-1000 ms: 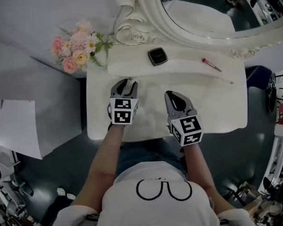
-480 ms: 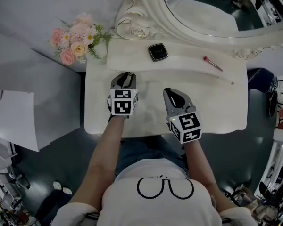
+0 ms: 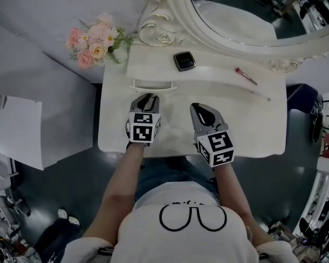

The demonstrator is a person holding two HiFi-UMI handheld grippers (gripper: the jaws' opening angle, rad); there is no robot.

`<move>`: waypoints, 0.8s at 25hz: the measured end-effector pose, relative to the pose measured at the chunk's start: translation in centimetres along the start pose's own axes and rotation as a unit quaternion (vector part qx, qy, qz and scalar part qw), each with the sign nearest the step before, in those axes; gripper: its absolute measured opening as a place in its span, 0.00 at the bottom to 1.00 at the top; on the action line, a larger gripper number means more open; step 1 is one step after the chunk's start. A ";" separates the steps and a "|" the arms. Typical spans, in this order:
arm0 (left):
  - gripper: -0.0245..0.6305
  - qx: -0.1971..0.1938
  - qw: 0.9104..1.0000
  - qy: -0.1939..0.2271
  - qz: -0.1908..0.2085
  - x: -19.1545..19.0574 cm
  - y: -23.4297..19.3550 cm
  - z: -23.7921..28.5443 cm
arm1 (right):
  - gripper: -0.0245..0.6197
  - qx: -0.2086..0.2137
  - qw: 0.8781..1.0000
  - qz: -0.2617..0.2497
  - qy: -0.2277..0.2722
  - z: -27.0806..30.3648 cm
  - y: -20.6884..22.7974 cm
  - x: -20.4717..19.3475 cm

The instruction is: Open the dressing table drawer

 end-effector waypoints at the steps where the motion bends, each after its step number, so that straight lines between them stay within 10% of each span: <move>1: 0.17 0.000 1.000 0.001 -0.002 -0.2 0.1 -0.2 | 0.04 0.001 1.000 -0.002 0.000 -0.1 -0.1 0.1; 20: 0.20 0.002 0.999 0.033 -0.036 0.5 0.0 -5.4 | 0.04 0.011 0.999 -0.012 0.042 -0.4 -1.0 3.0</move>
Point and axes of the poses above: the fingertips, and each gripper's own axes: z forward along the fingers, y to its right, x out of its top, the point moved 4 cm from there along -z, backward along the fingers, and after that the axes turned 4 degrees about z, right-handed, at the moved point
